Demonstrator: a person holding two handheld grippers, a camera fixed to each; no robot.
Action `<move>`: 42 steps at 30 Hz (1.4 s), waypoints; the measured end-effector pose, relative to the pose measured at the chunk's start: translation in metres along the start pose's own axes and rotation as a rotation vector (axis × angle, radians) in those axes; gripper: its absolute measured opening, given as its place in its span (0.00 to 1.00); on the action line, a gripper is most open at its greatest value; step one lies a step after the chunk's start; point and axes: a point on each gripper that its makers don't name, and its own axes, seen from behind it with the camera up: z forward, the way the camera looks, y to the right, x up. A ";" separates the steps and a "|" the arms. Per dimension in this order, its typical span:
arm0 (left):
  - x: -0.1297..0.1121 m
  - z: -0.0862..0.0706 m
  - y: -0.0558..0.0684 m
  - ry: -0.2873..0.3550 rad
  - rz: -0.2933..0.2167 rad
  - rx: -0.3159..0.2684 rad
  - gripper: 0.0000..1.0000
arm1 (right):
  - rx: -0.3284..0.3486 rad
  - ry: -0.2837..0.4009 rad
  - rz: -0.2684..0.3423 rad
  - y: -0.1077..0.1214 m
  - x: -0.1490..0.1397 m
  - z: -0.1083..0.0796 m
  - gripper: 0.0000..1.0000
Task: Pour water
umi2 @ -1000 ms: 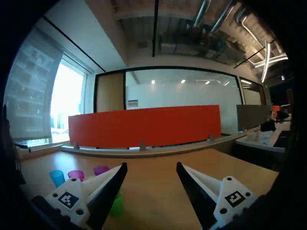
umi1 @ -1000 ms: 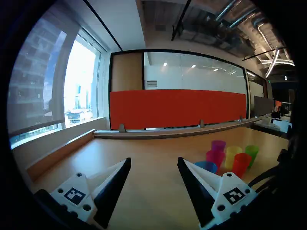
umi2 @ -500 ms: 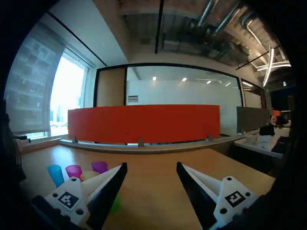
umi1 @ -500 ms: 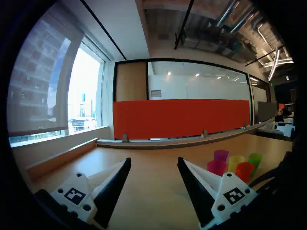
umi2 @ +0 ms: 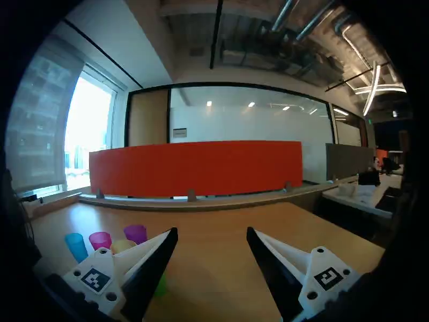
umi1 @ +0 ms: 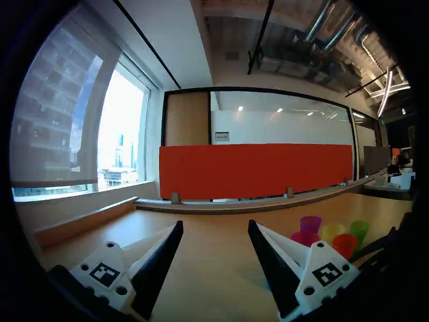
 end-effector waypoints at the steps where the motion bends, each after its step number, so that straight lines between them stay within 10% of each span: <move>1: 0.000 0.001 -0.001 0.004 0.003 0.002 0.89 | 0.001 -0.001 -0.004 -0.001 0.001 0.000 1.00; 42: -0.054 0.026 -0.020 -0.042 -0.016 0.021 0.89 | 0.006 -0.027 -0.070 -0.018 0.002 0.001 0.99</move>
